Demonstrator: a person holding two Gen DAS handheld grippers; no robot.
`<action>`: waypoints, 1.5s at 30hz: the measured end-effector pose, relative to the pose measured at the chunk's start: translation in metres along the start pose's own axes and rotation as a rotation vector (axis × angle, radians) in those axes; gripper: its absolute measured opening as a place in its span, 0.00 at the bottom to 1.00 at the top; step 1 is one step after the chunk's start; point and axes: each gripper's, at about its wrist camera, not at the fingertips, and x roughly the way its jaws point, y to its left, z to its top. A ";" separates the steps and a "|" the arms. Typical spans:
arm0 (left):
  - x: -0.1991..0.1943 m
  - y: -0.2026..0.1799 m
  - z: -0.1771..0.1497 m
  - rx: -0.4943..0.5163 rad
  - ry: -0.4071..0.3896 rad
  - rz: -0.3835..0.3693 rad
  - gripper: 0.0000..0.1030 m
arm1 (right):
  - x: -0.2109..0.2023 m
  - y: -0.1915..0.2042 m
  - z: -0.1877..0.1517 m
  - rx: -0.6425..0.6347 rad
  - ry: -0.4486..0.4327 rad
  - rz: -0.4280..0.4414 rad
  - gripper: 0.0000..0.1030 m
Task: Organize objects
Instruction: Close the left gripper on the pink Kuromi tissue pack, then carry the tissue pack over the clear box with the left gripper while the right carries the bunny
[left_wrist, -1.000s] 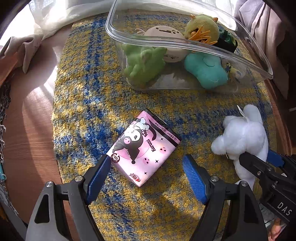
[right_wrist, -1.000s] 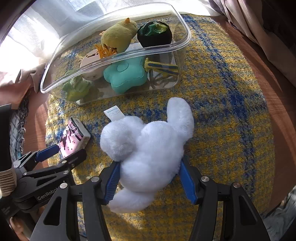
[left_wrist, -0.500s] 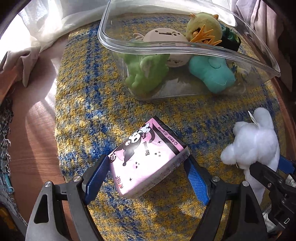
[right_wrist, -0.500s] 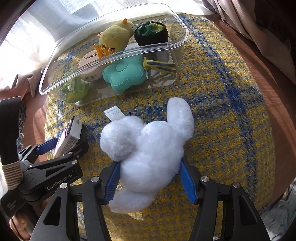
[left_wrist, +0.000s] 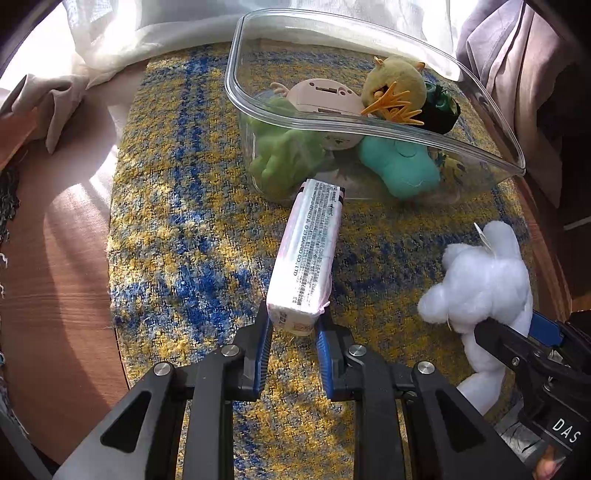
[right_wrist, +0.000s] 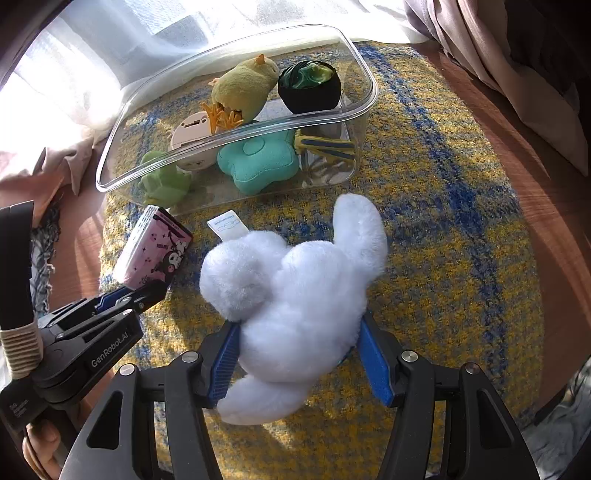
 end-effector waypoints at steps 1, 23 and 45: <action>-0.002 -0.001 -0.001 -0.003 -0.008 -0.003 0.22 | -0.002 0.000 0.000 -0.002 -0.007 0.003 0.58; -0.077 0.004 -0.032 -0.057 -0.158 -0.076 0.20 | -0.052 0.004 -0.010 -0.038 -0.129 0.059 0.58; -0.121 0.004 0.020 -0.075 -0.249 -0.093 0.21 | -0.096 0.007 0.044 -0.044 -0.253 0.122 0.58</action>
